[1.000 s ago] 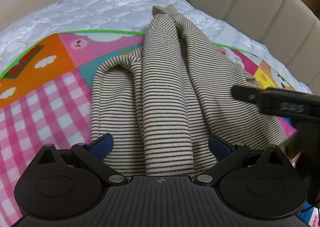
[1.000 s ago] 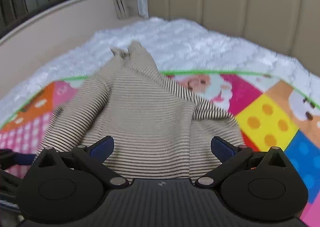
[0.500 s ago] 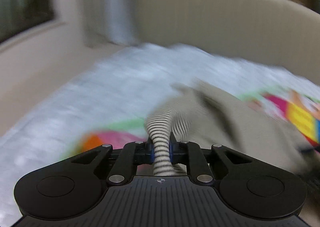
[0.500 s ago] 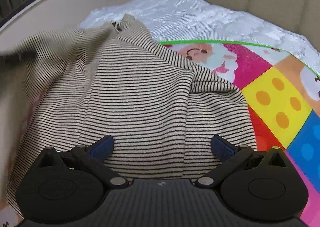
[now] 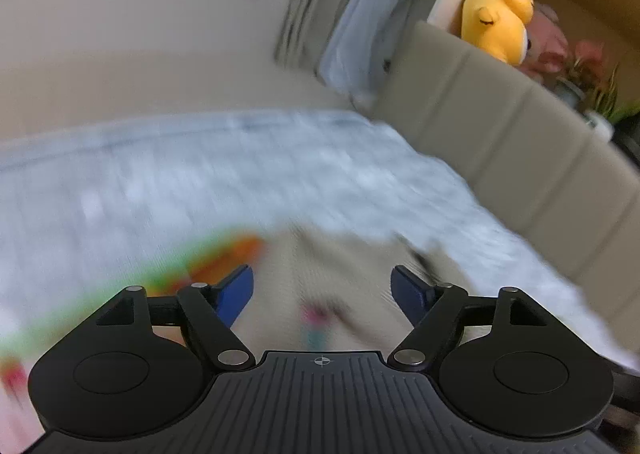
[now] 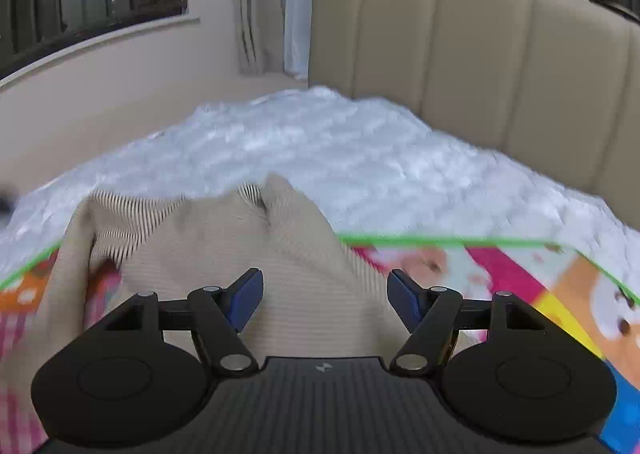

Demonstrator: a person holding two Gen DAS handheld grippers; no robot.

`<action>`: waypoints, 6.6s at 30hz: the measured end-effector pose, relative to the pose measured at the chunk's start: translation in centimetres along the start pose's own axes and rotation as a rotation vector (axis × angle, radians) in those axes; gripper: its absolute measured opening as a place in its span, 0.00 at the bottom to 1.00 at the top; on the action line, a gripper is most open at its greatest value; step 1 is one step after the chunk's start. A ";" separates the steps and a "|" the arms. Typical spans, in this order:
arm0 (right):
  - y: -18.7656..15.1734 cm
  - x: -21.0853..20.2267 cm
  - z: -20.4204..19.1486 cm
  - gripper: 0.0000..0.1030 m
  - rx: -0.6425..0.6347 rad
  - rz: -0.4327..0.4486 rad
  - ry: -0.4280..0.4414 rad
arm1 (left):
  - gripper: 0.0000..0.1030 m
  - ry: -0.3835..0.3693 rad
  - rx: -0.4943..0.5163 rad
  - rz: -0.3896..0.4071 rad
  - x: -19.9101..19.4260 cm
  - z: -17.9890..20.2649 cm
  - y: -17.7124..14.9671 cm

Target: Fold clothes

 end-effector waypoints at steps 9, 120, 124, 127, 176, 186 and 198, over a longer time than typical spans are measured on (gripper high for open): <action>-1.8 5.1 -3.4 0.13 -0.369 -0.039 -0.101 | 0.85 -0.208 0.156 -0.160 2.8 2.7 -8.1; -6.8 -12.9 5.4 0.91 0.104 0.053 0.271 | 0.43 0.034 -0.345 -0.297 3.4 -7.0 -8.5; -8.5 -12.5 7.3 1.00 0.096 0.066 0.281 | 0.09 0.092 -0.267 -0.287 3.3 -6.2 -8.0; -10.2 -11.1 8.4 1.00 0.071 0.045 0.253 | 0.06 0.149 -0.190 -0.261 2.5 -5.0 -6.0; -14.0 -6.4 9.2 1.00 -0.003 -0.062 0.236 | 0.58 -0.240 0.272 -0.113 9.1 19.8 4.2; -5.7 -8.2 11.6 0.57 0.055 0.081 0.194 | 0.68 0.059 0.404 -0.225 11.2 9.1 -4.0; 2.0 6.9 8.5 0.26 0.030 -0.060 0.085 | 0.91 -0.028 0.348 -0.095 11.2 6.3 -4.4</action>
Point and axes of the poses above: each gripper's, at about its wrist camera, not at the fingertips, and x roughly the way its jaws point, z to its right, y to its top, the point moved 4 cm from there along x, roughly the way its jaws point, and after that the axes turned 6 degrees about x, right-handed, at the moved point
